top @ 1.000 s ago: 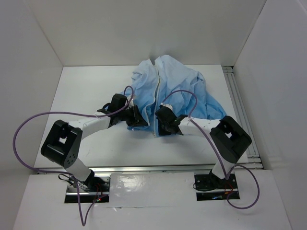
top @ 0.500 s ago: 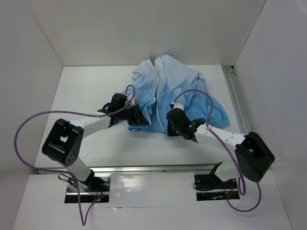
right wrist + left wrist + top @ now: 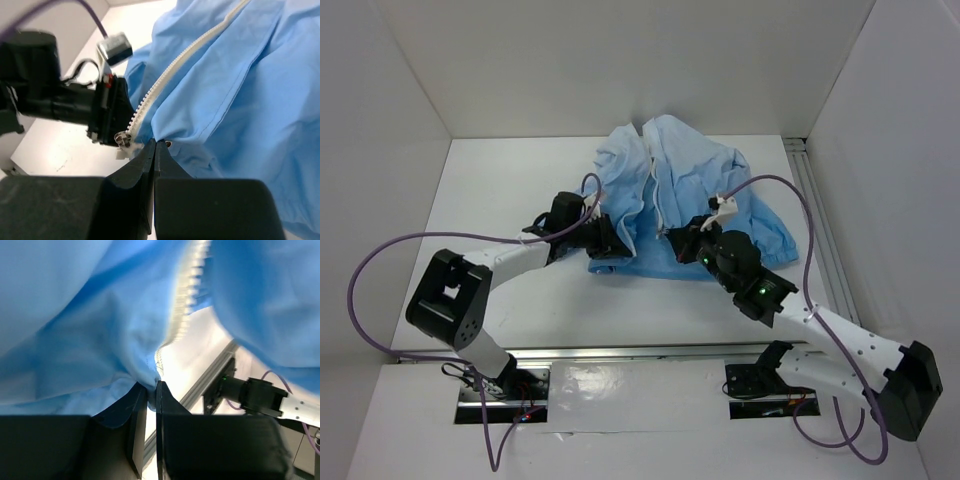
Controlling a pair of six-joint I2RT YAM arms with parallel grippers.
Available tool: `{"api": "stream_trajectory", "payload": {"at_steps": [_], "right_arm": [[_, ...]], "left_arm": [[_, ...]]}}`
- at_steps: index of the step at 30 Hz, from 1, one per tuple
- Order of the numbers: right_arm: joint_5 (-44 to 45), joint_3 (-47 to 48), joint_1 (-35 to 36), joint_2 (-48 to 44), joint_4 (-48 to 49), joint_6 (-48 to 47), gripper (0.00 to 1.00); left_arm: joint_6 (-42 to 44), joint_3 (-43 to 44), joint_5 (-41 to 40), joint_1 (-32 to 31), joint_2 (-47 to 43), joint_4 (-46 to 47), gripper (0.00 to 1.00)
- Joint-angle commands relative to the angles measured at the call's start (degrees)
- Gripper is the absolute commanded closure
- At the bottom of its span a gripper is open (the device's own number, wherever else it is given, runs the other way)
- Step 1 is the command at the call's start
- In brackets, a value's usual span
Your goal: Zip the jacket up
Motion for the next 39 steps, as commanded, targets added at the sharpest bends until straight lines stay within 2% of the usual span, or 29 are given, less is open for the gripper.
{"api": "stream_trajectory", "payload": {"at_steps": [1,12,18,24,27,30,34,39], "right_arm": [[-2.47,0.22,-0.06,6.78,3.44,0.48,1.00],[-3.81,-1.97,-0.06,9.70,6.16,2.23,1.00],[3.91,1.36,-0.06,11.98,-2.70,4.96,1.00],[12.17,7.25,-0.06,18.91,-15.36,10.93,1.00],[13.42,11.55,0.46,23.75,-20.28,11.99,1.00],[13.42,12.09,1.34,24.46,-18.21,11.99,1.00],[4.31,8.94,2.66,23.23,-9.59,10.50,1.00],[-4.59,6.82,3.19,23.66,-1.05,7.60,1.00]], "left_arm": [[0.95,5.70,2.60,-0.99,0.73,1.37,1.00],[1.57,7.02,2.07,-3.02,0.12,0.22,1.00],[3.49,5.88,0.58,-3.02,-0.93,-1.19,1.00],[3.50,2.54,-1.44,-3.02,-4.35,0.74,1.00],[3.50,2.54,-5.55,-3.63,-5.59,-0.48,1.00],[4.02,4.56,-12.04,-4.25,-5.59,-6.19,1.00],[3.51,6.06,-21.29,-4.25,-8.05,-13.57,1.00],[5.52,4.22,-21.57,-3.72,-10.16,-16.48,1.00]]}}
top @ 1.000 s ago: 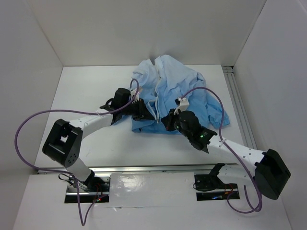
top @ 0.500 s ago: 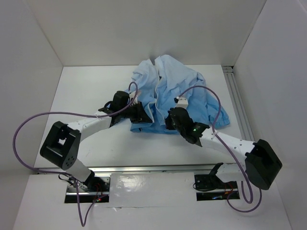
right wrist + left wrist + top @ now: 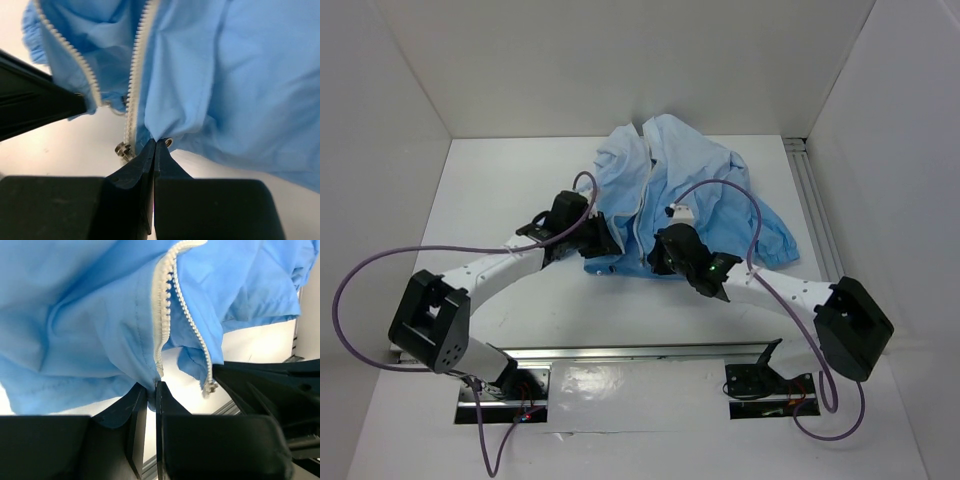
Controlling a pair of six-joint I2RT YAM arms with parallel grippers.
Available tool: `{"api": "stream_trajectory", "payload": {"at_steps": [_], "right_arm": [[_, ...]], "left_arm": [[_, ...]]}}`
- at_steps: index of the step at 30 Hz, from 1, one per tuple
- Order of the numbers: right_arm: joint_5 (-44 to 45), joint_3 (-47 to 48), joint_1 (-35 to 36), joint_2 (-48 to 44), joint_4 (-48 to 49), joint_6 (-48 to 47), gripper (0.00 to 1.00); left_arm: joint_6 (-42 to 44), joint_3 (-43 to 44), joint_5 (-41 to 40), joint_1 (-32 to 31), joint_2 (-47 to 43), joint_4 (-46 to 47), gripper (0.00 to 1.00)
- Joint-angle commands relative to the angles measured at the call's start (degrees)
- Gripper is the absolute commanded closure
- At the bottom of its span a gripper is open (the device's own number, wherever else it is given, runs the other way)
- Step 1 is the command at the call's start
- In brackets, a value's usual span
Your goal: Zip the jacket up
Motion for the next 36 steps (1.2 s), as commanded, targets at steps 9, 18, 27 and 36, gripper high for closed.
{"api": "stream_trajectory", "payload": {"at_steps": [9,18,27,36], "right_arm": [[-6.52,5.61,1.64,6.59,5.82,-3.30,1.00],[-4.85,6.31,2.26,6.51,8.37,-1.46,1.00],[-3.18,3.67,2.79,4.75,11.89,1.19,1.00],[-3.18,3.06,2.79,3.70,11.81,1.71,1.00]], "left_arm": [[2.90,-4.54,-1.60,1.56,-11.28,0.10,1.00],[4.48,-3.13,2.97,1.56,-7.33,-0.08,1.00],[3.25,-3.66,4.72,1.56,-6.71,1.86,1.00],[2.73,-4.18,4.20,1.56,-6.71,2.38,1.00]]}}
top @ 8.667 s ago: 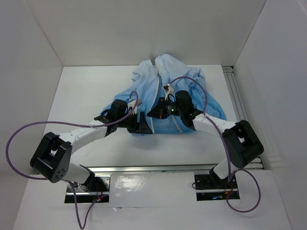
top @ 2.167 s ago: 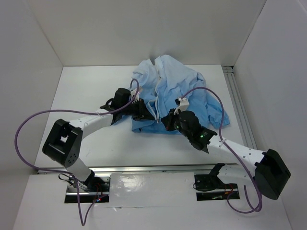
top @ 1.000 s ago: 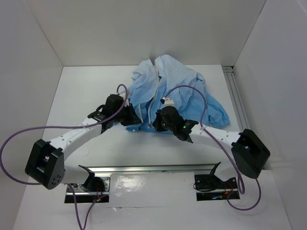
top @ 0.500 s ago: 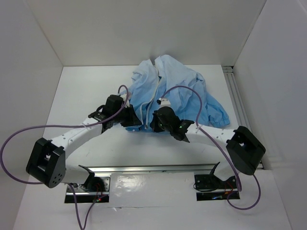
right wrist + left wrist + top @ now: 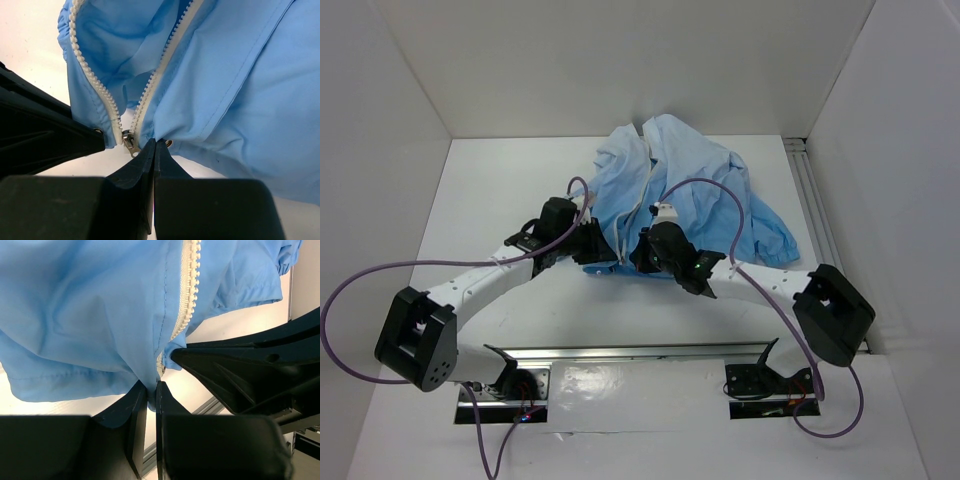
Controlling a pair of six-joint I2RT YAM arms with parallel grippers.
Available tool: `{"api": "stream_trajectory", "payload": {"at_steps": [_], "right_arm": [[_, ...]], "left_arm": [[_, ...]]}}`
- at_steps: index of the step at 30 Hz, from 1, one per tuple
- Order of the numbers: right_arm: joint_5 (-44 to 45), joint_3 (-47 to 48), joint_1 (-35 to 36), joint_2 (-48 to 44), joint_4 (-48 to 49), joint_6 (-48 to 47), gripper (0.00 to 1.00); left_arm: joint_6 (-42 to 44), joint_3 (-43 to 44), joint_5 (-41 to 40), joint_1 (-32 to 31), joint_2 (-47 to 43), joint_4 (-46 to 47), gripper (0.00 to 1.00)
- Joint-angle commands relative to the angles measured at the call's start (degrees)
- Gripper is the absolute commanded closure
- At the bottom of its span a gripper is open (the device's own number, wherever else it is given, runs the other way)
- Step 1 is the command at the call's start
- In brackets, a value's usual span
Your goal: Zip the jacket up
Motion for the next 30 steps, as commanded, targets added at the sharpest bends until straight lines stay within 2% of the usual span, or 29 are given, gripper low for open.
{"api": "stream_trajectory", "payload": {"at_steps": [1,11,30], "right_arm": [[1.52,-0.05,0.60,-3.08,4.22,0.66,1.00],[0.99,-1.10,0.60,-4.13,3.69,1.19,1.00],[0.99,-1.10,0.60,-4.13,3.69,1.19,1.00]], "left_arm": [[0.06,0.75,-0.24,0.33,-0.48,2.54,1.00],[-3.98,0.75,-4.55,0.33,-2.94,2.01,1.00],[-4.07,-0.30,-1.57,0.33,-1.28,4.91,1.00]]}}
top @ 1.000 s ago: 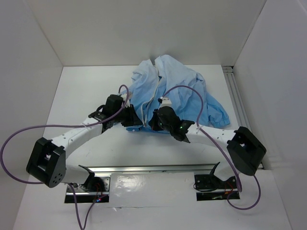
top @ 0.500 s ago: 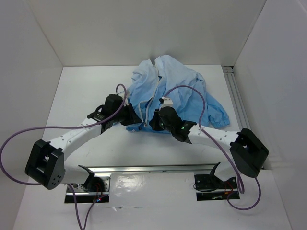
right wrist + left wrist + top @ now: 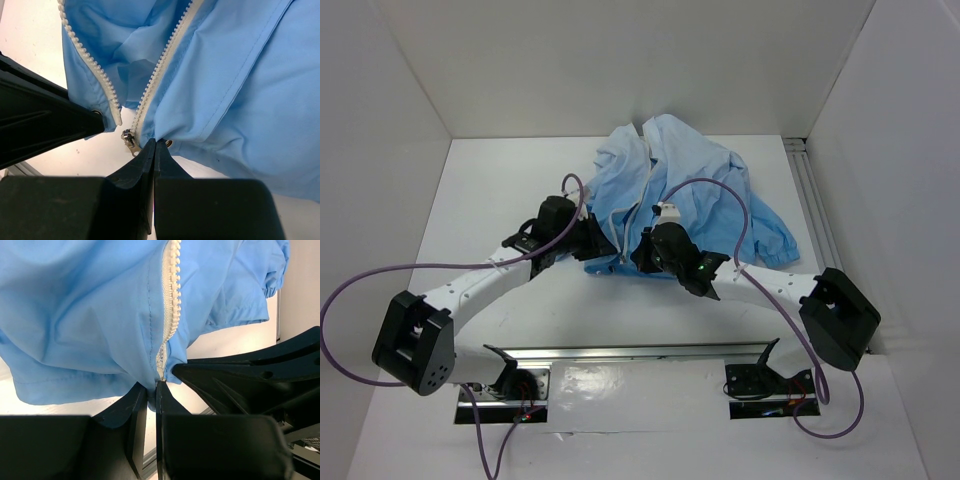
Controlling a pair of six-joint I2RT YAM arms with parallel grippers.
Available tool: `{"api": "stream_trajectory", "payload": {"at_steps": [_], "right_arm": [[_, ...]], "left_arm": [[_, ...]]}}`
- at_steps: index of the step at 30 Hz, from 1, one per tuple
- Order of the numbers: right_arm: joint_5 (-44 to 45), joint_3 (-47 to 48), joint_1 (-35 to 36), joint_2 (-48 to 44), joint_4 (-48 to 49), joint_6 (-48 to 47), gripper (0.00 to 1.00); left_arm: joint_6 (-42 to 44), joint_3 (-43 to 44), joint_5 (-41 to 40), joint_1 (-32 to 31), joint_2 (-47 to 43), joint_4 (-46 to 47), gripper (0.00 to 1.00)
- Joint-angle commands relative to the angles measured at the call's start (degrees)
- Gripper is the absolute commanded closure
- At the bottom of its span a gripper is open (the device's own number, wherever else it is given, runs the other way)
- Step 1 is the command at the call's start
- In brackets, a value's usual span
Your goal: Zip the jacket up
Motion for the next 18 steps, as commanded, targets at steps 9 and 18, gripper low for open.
{"api": "stream_trajectory", "payload": {"at_steps": [9,18], "right_arm": [[1.34,0.43,0.60,-2.61,3.45,0.80,1.00],[1.34,0.43,0.60,-2.09,3.45,0.80,1.00]], "left_arm": [[-0.66,-1.36,1.37,0.33,0.02,3.71,1.00],[-0.66,-1.88,2.42,0.33,0.02,4.24,1.00]]}}
